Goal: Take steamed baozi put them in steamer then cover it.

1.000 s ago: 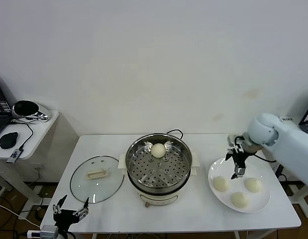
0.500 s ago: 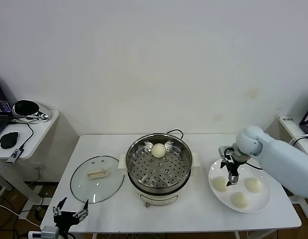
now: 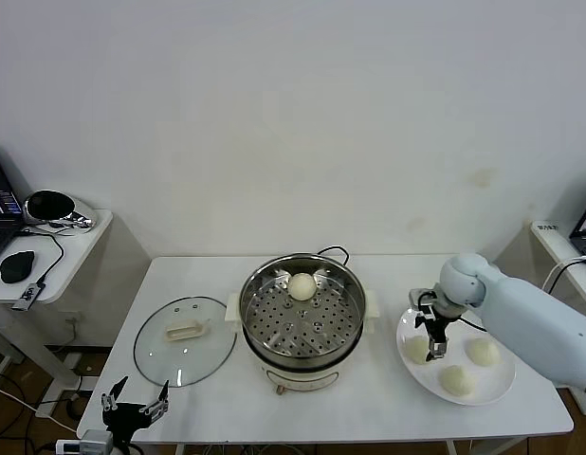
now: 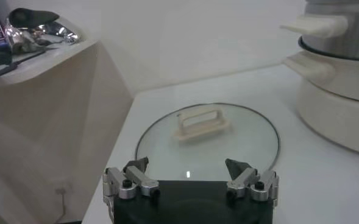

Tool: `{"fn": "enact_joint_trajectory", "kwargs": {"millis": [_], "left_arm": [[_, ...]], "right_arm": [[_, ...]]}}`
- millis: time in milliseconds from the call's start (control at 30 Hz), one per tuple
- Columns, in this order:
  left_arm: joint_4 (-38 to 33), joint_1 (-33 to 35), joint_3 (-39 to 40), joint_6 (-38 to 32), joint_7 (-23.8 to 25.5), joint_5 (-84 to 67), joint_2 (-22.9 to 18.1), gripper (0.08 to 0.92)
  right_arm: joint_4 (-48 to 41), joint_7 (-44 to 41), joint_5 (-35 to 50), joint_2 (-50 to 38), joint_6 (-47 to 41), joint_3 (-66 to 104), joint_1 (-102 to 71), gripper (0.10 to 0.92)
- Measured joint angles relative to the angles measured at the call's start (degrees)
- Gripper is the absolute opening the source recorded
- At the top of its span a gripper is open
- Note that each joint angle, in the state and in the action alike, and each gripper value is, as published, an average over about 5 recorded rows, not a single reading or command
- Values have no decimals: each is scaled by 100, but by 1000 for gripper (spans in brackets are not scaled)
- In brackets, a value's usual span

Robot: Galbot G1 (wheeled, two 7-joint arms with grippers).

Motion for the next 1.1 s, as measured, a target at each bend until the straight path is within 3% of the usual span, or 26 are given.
{"fn": "enact_joint_trajectory", "kwargs": {"millis": [467, 767, 1100], "left_arm": [[65, -25, 25, -4, -2, 5, -3, 823], [70, -20, 43, -7, -4, 10, -14, 823], [78, -66, 43, -9, -4, 22, -16, 823]], "right_arm": [[-137, 109, -93, 90, 27, 134, -172, 814], [-178, 146, -93, 101, -10, 225, -225, 613], [-19, 67, 107, -135, -90, 193, -9, 577]]}}
